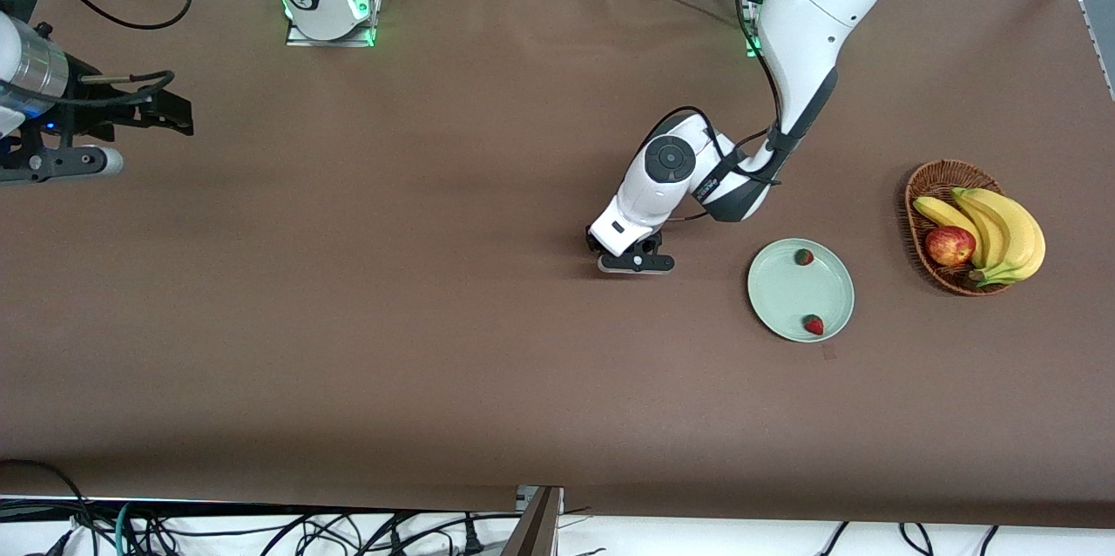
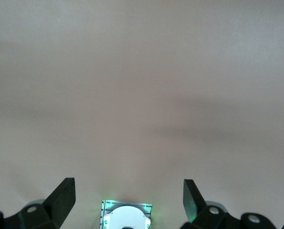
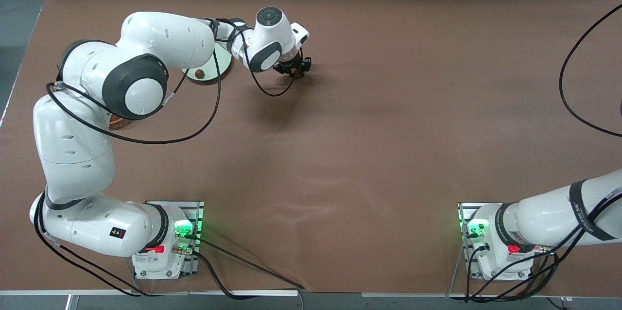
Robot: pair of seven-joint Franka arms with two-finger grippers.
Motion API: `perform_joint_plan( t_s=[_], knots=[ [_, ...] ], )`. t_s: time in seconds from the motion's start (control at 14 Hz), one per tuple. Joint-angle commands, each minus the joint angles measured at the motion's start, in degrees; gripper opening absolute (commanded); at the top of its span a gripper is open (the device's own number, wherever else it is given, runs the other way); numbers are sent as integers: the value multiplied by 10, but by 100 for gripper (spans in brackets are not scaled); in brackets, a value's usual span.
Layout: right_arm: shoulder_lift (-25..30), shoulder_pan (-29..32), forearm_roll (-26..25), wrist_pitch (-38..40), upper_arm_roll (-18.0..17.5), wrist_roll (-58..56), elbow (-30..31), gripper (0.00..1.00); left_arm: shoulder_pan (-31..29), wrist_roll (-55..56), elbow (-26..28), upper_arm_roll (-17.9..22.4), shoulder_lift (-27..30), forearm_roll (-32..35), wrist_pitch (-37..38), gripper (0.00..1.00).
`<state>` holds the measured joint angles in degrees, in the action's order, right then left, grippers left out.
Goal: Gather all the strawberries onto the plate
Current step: 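Lower the third strawberry onto the plate and open the left gripper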
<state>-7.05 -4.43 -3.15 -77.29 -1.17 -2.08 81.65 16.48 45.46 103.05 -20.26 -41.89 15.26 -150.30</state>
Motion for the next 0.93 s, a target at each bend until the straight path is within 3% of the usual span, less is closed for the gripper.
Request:
perform_joint_plan(
  t_s=[0.0,0.07,0.14,0.36,0.5,0.86],
  knots=[
    [42,31,-3,-9,-9,-11,21,100,-14,5,15,-2,7,17,-8,8],
    [48,34,-3,-5,-9,-10,22,100,-21,5,13,-3,19,17,-1,0],
    [51,37,-4,-12,-9,-9,31,100,-30,2,12,-4,39,17,23,0],
    [52,40,-1,-7,-13,0,33,100,-49,-56,-35,-3,80,17,225,0],
    [52,41,3,-7,-23,15,33,100,-76,-175,-71,2,80,18,364,0],
    [52,43,7,-7,-26,38,33,100,-200,-493,-86,5,74,20,395,3]
  ],
)
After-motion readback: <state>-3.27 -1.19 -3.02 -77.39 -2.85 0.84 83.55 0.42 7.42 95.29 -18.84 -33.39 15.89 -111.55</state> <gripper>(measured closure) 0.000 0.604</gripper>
